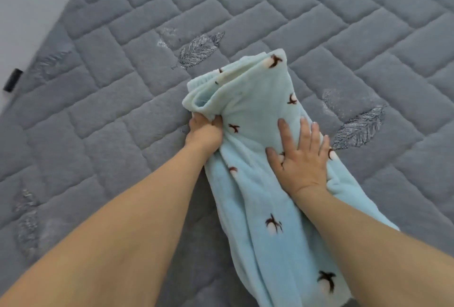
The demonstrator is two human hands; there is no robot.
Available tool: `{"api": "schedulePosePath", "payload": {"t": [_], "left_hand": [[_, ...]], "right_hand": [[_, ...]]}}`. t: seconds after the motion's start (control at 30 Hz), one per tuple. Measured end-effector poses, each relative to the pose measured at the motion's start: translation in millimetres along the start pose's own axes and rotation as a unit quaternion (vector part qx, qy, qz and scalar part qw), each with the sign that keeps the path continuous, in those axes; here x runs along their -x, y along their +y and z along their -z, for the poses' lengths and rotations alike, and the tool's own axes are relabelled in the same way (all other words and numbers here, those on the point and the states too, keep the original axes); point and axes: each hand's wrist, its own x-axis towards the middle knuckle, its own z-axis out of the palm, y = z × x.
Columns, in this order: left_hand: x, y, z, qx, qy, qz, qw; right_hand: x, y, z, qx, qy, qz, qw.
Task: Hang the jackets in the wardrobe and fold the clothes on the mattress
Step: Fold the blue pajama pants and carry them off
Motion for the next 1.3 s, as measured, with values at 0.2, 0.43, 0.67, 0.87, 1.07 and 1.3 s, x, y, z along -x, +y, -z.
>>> {"api": "schedulePosePath", "payload": {"t": [0.2, 0.43, 0.67, 0.87, 1.07, 1.3], "left_hand": [[-9.4, 21.4, 8.3, -0.241, -0.105, -0.040, 0.964], [-11.6, 16.7, 9.8, -0.163, -0.101, 0.018, 0.981], [10.1, 21.1, 15.3, -0.094, -0.062, 0.051, 0.992], [131.8, -12.7, -8.7, -0.026, 0.025, -0.019, 0.999], [260.1, -50.1, -48.8, 0.076, 0.089, -0.016, 0.993], [308.7, -62.7, -67.2, 0.176, -0.141, 0.191, 0.955]], "right_hand": [[-2.5, 4.2, -5.9, -0.020, 0.056, 0.011, 0.998], [-3.5, 5.1, -10.8, -0.027, 0.086, 0.017, 0.996], [-1.7, 5.3, -0.8, -0.055, 0.066, 0.012, 0.996], [16.4, 25.6, 24.1, -0.128, -0.005, 0.000, 0.992], [98.6, 66.2, 47.5, -0.147, -0.038, -0.112, 0.982], [168.3, 105.4, 57.5, -0.175, -0.127, -0.193, 0.957]]}}
